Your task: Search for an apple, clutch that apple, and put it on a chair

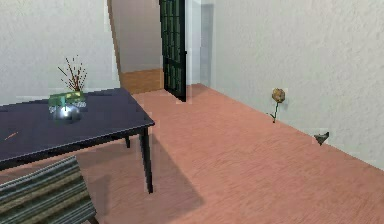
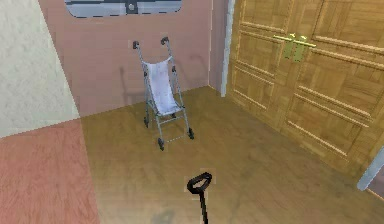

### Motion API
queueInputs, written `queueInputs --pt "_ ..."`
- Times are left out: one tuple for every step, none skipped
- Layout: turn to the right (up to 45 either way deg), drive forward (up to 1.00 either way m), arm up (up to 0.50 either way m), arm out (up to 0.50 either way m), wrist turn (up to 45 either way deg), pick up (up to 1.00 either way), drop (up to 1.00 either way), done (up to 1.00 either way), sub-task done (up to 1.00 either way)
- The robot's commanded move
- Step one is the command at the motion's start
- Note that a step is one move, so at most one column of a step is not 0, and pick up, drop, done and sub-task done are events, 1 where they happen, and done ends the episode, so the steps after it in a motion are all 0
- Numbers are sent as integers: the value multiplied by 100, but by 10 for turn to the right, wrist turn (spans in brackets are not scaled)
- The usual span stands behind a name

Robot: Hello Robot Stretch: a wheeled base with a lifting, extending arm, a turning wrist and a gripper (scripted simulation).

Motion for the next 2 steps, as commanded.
queueInputs --pt "450 0 0 0 0 0 0 0 0" --pt "240 0 0 0 0 0 0 0 0"
